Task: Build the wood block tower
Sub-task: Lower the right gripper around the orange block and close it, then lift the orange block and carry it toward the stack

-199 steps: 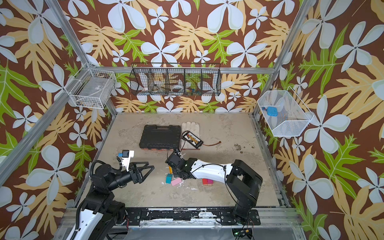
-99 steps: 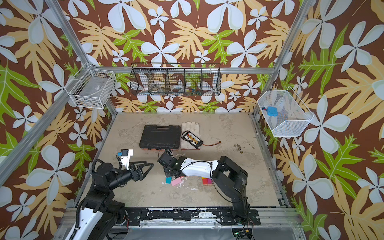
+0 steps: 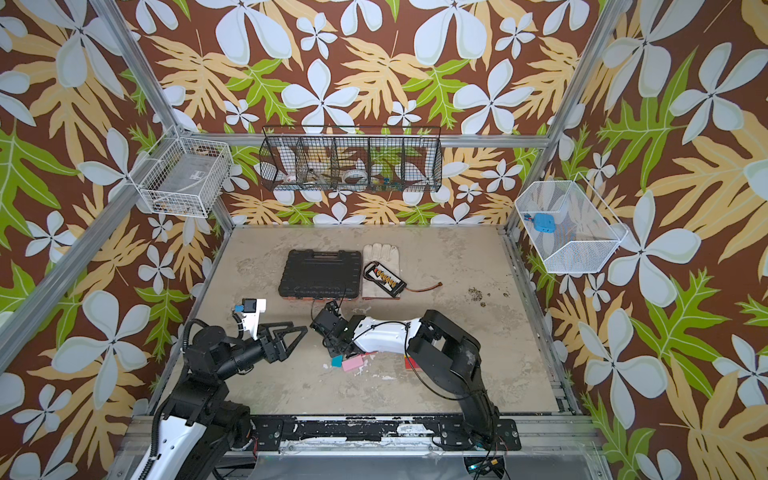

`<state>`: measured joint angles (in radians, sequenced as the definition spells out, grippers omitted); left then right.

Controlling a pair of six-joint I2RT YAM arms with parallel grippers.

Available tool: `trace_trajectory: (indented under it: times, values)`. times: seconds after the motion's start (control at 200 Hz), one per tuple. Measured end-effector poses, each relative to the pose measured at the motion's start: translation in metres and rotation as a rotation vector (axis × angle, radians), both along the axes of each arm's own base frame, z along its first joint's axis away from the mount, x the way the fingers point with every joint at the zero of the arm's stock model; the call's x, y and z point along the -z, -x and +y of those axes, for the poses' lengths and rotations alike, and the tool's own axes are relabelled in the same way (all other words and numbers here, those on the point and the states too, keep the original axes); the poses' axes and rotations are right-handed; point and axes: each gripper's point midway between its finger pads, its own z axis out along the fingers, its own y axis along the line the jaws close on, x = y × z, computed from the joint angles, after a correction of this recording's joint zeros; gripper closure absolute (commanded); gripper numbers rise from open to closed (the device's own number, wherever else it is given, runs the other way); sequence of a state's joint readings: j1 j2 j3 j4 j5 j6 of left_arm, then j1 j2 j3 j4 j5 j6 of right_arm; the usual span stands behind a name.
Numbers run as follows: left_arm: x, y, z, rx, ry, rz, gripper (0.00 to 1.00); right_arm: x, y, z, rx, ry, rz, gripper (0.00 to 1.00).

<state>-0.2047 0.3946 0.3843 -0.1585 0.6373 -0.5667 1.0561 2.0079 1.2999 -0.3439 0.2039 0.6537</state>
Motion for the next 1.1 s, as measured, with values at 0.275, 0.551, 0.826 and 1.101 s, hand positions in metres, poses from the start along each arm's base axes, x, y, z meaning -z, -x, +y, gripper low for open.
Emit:
trace_trajectory:
  times: [0.275,0.551,0.826,1.101]
  values:
    - [0.0,0.001,0.0,0.004,0.002,-0.001,0.0,0.002,-0.002,0.0,0.006,0.009,-0.015,0.62]
    - [-0.001,0.001,-0.001,0.007,0.003,-0.003,0.0,-0.006,0.003,-0.001,0.009,-0.007,0.005,0.69]
    - [-0.001,0.002,-0.001,0.012,0.004,-0.004,0.0,-0.066,0.004,-0.012,0.023,-0.083,-0.069,0.71]
    - [-0.001,0.004,-0.002,0.021,0.007,-0.004,0.0,-0.112,0.015,-0.069,0.097,-0.12,-0.159,0.71]
